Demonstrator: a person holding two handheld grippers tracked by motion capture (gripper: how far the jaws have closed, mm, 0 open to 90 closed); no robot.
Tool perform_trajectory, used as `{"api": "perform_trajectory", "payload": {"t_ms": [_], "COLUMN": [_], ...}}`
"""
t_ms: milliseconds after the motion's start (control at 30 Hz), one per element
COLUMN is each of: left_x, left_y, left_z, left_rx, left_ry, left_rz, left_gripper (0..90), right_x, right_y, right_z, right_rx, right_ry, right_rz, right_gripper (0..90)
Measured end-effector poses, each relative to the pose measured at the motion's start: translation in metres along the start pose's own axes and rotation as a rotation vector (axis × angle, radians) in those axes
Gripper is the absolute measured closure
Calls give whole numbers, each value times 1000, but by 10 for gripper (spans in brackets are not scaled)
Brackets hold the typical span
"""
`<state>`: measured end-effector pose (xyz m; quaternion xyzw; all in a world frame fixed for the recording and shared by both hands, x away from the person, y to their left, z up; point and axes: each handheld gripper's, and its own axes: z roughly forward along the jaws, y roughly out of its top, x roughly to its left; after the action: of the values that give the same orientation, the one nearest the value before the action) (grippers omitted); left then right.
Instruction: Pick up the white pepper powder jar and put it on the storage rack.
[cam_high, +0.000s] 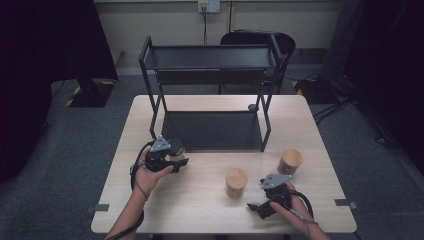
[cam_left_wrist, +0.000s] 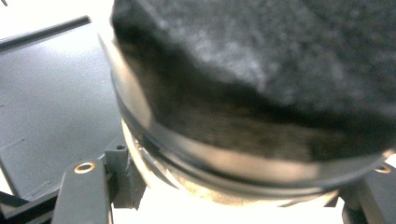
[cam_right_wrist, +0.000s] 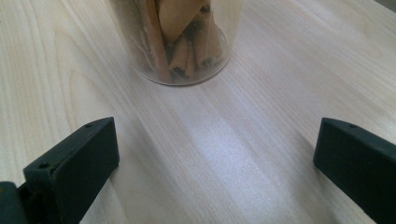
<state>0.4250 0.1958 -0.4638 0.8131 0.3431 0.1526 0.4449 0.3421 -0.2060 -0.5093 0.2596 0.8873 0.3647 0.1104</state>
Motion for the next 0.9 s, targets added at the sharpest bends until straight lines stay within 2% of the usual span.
{"api": "perform_trajectory", "payload": {"t_ms": [400, 900], "left_x": [5, 10], "left_y": [8, 13], "left_z": [4, 12], "left_rx": [3, -17], "left_ry": [22, 34], "left_rz": [-1, -23], "left_gripper": [307, 308], "right_x": [0, 0], "right_y": [0, 0], "right_z": [0, 0], "right_rx": [0, 0], "right_ry": [0, 0], "right_rz": [1, 1], "right_gripper": [0, 0]}}
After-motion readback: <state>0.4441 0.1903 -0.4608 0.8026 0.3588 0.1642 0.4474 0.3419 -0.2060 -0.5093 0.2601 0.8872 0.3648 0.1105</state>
